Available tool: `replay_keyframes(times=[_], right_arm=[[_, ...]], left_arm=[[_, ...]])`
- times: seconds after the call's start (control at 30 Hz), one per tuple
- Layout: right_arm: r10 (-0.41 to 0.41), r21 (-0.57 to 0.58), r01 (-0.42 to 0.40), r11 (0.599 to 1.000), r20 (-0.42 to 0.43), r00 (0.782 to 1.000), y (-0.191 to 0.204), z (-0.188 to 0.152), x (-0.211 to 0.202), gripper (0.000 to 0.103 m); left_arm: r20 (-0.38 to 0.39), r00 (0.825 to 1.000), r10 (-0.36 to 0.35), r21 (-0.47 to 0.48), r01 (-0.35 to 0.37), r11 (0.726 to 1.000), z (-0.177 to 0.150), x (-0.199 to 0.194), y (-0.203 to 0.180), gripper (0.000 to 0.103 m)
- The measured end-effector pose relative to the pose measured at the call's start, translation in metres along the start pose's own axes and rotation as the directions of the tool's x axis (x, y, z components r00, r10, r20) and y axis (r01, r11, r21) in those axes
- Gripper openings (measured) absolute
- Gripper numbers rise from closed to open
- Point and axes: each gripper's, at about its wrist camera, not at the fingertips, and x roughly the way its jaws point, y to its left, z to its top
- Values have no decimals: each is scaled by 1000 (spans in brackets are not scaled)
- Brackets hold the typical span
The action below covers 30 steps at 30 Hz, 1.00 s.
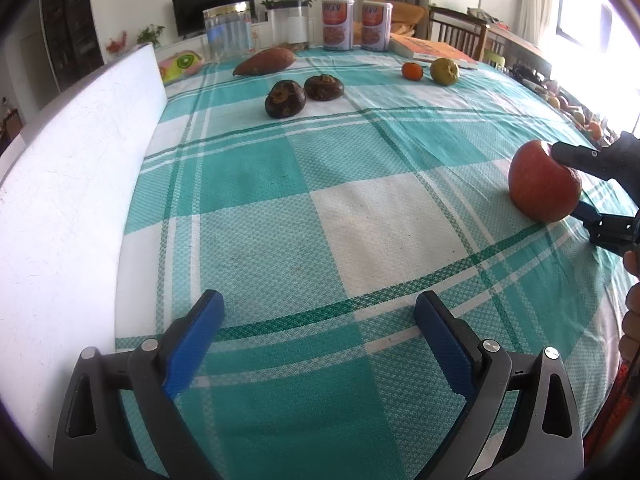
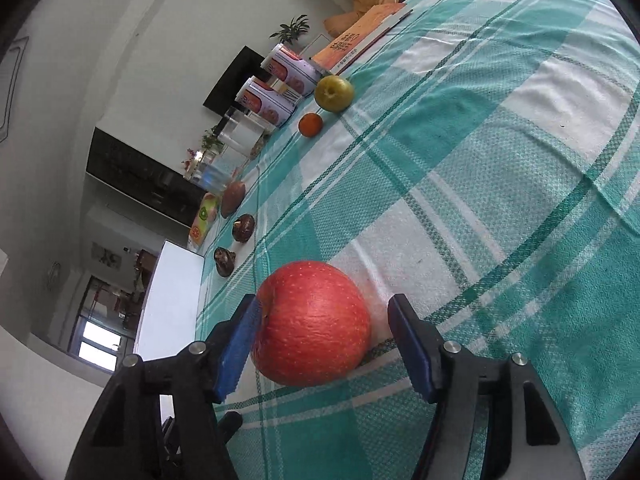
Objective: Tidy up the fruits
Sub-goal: 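Grasp the red apple with the right tool, then grasp a dark mangosteen with the left tool while the right tool lifts the apple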
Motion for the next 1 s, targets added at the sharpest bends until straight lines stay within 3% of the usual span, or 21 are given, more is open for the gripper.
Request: replay_keyframes(times=[0.13,0.2,0.27,0.37,0.47,0.57,0.67,0.77,0.83,1.0], right_arm=[[-53,-89,58,994,55,997,18,-3,-8,70],[-110,-127,131,983,154,982,25,-8,-26,82],[-197,-131,238,962,269,943,29,-12,-46,85],[-331,-51,379,924,390,859,21,-13,-72,89],[-380,46,399,916,423,823,4,-10,-89,91],[-391,92,388,917,399,829,-7,-7,-89,91],[-380,87,378,922,393,837,-9,-7,-90,91],[-371,72,375,924,401,838,-6,-8,-89,91],[-364,71,367,927,396,843,-6,-8,-88,91],[-352,88,345,934,375,858,-11,-7,-84,91]], left_arm=[[0,1000,0,0,0,1000,0,0,0,98],[0,1000,0,0,0,1000,-1,0,0,98],[-1,1000,-2,-2,2,1000,-1,0,0,98],[-16,1000,-13,-17,13,1000,2,0,2,97],[-13,998,-59,-98,58,994,12,-7,6,96],[45,994,-98,-137,103,985,33,-20,2,96],[73,993,-93,-98,100,990,61,-21,-9,97],[7,997,-83,-69,83,994,81,4,-12,97],[-25,996,-85,-129,81,988,86,24,0,96],[28,1000,9,-212,-3,977,113,58,23,95]])
